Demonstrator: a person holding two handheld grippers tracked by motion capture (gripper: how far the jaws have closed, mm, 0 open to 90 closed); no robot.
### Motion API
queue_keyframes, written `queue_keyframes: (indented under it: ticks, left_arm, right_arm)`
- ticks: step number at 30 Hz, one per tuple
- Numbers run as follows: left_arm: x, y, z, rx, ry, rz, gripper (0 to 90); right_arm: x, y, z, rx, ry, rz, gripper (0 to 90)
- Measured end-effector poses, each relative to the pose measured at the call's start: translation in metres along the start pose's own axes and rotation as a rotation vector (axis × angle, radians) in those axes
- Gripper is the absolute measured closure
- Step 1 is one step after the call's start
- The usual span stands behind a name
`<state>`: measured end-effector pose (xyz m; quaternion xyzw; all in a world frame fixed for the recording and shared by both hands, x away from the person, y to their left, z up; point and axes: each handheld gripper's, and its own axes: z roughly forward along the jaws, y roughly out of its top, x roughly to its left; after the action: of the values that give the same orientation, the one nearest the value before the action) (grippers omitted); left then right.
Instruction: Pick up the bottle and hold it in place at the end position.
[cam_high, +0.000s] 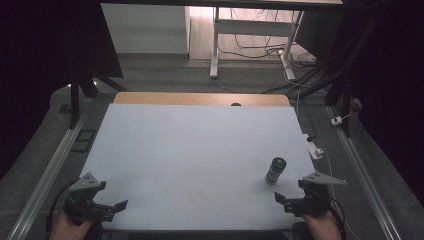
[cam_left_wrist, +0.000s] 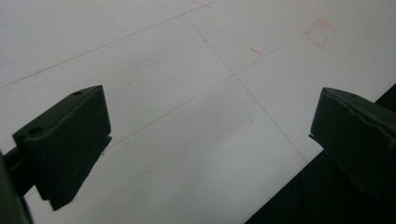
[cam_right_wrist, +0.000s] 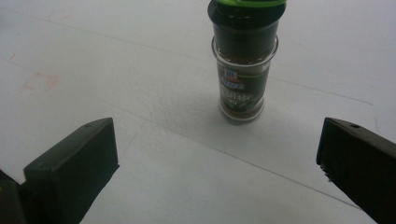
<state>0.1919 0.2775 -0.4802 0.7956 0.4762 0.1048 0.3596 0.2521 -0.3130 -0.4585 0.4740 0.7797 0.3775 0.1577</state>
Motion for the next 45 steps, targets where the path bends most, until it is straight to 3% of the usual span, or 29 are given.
queue_keyframes:
  ticks: [15,29,39,45]
  left_arm:
    - [0.0,-0.001,-0.001,-0.013,0.014,-0.005,0.0]
    - [-0.002,-0.001,-0.001,-0.012,0.035,-0.002,0.1]
    - [-0.003,-0.001,-0.001,-0.011,0.053,0.0,0.0]
    - [-0.004,-0.001,-0.001,-0.011,0.068,0.001,0.1]
  right_arm:
    - [0.0,0.005,0.002,-0.018,0.009,-0.038,0.0]
    - [-0.002,0.015,0.016,-0.029,0.019,-0.088,0.0]
    - [-0.009,0.02,0.027,-0.013,0.023,-0.081,0.0]
    - [-0.013,0.029,0.043,0.019,-0.023,-0.125,0.0]
